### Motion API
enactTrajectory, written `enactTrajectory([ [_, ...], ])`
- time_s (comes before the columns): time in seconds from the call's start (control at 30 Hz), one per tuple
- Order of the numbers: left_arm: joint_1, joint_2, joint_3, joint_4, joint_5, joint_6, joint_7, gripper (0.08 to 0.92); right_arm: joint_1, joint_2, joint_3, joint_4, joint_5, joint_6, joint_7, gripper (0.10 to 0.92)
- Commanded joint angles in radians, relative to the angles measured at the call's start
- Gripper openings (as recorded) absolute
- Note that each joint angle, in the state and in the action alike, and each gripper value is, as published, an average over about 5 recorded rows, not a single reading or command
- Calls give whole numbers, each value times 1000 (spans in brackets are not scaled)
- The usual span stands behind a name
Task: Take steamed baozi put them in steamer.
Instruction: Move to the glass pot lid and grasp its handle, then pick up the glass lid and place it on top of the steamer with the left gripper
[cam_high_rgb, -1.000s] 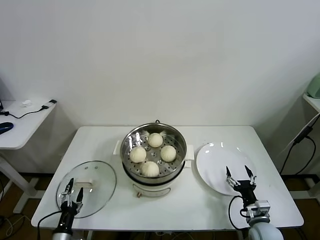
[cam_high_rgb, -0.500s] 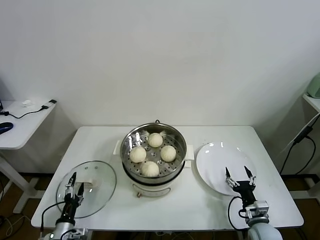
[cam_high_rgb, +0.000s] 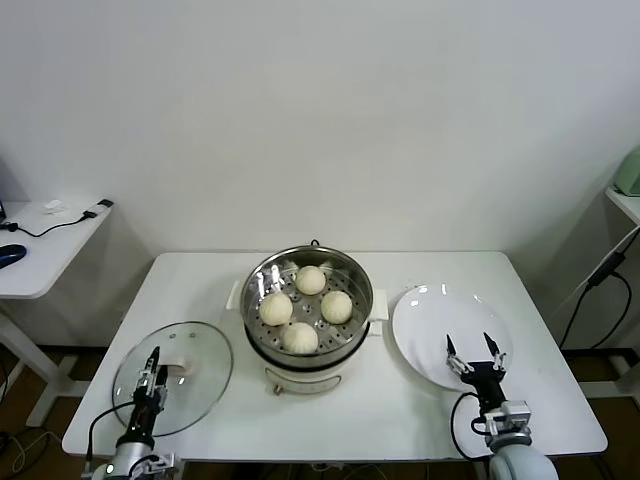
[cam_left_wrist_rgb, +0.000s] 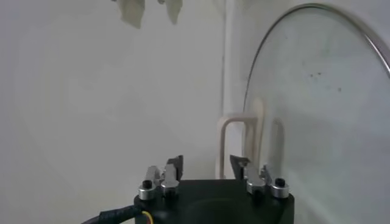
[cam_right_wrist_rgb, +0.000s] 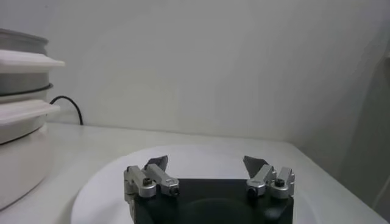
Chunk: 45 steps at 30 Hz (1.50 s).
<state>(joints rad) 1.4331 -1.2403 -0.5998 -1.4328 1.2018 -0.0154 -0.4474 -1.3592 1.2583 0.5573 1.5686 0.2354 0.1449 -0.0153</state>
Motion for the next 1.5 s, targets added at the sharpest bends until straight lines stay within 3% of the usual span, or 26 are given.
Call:
enactTrajectory([
  [0.03,-31,-4,-1,59,41,-1,-24,481,4,4,-6,-4,-3,-2,0,823],
  [0.3,-45,-10,-4,76,56,-9,-29,255,7,10,-7,-8,-3,-2,0,823],
  [0.47,-18,-6,-24,-33,17,-6,-5,140,5,7,-4,-1,-2,-4,0,823],
  [0.7,72,88,-91,-305,-148,81,117,132,-7,-10,6,17,0,-15,6,823],
  [0.87,120,171,-142,-486,-269,250,268,132,-11,-21,14,31,-11,-40,29,823],
  [1.0,93,199,-147,-630,-265,367,401,132,-10,-24,14,30,-24,-46,38,823],
  [1.2,-2,204,2,-770,-153,527,541,132,-12,-17,9,27,-32,-42,39,823],
  [1.5,-224,131,403,-781,103,731,682,132,-25,-18,6,30,-36,-11,29,823],
])
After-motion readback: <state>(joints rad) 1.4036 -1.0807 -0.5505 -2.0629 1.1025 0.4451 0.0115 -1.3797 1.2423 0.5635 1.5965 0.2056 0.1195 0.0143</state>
